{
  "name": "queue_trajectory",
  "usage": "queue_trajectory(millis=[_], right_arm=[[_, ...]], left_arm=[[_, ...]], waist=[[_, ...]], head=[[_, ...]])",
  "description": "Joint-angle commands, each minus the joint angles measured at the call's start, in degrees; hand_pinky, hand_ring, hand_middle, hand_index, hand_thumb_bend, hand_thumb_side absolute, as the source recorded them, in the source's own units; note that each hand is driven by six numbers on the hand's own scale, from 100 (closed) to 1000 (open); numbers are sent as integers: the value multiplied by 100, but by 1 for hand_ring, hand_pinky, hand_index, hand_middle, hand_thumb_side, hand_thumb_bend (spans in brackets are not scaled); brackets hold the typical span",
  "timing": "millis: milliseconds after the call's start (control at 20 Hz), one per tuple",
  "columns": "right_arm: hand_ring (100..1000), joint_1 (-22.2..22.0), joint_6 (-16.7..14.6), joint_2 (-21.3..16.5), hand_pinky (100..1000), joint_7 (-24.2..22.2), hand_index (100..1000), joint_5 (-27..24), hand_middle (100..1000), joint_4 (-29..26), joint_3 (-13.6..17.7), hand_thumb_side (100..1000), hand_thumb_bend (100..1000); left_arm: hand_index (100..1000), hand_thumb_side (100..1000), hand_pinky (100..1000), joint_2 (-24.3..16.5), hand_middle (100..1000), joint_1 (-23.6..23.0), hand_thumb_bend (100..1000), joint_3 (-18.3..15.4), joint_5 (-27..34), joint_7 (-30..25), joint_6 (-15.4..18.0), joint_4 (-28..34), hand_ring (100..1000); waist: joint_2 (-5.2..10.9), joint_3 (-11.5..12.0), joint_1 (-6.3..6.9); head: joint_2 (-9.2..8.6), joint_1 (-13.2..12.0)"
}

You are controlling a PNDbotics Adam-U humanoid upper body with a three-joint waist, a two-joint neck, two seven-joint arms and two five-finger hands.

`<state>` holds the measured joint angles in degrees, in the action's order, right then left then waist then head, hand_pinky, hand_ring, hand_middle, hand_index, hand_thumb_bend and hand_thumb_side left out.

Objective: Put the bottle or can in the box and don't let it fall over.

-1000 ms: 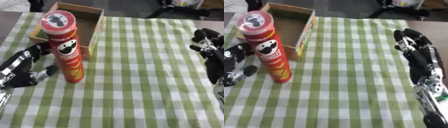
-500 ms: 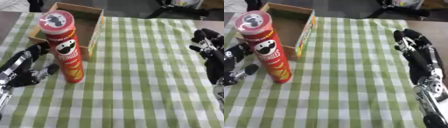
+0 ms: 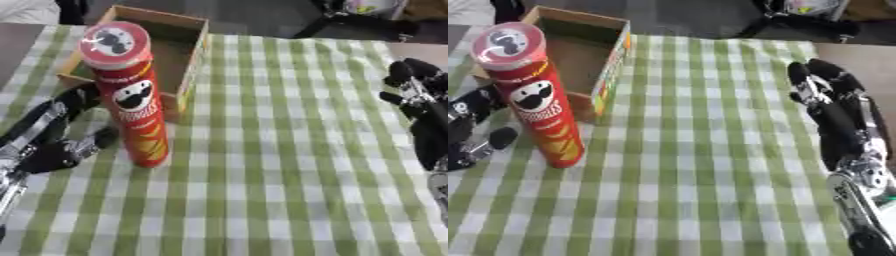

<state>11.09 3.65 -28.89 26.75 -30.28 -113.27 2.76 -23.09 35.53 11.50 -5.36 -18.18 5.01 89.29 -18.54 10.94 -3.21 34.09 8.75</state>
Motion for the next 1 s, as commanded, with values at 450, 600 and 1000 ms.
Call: queue_trajectory(millis=[450, 600, 1000], right_arm=[[770, 47, -1, -54, 728, -41, 735, -44, 761, -88, 20, 299, 513], [770, 42, -4, -48, 729, -42, 735, -46, 761, -85, 24, 300, 514], [769, 37, 1, -32, 729, -61, 734, -49, 760, -75, 20, 293, 515]], left_arm=[[962, 503, 1000, -10, 914, 171, 528, 74, -80, -90, 33, -7, 1000], [962, 491, 1000, 9, 912, 189, 526, 90, -72, -120, 24, -28, 1000], [937, 584, 1000, 41, 891, 203, 555, 89, -105, -46, 1, -84, 1000]], waist=[[82, -18, 8], [82, -24, 4], [75, -20, -4]], head=[[-100, -29], [-109, -33], [-115, -40]])
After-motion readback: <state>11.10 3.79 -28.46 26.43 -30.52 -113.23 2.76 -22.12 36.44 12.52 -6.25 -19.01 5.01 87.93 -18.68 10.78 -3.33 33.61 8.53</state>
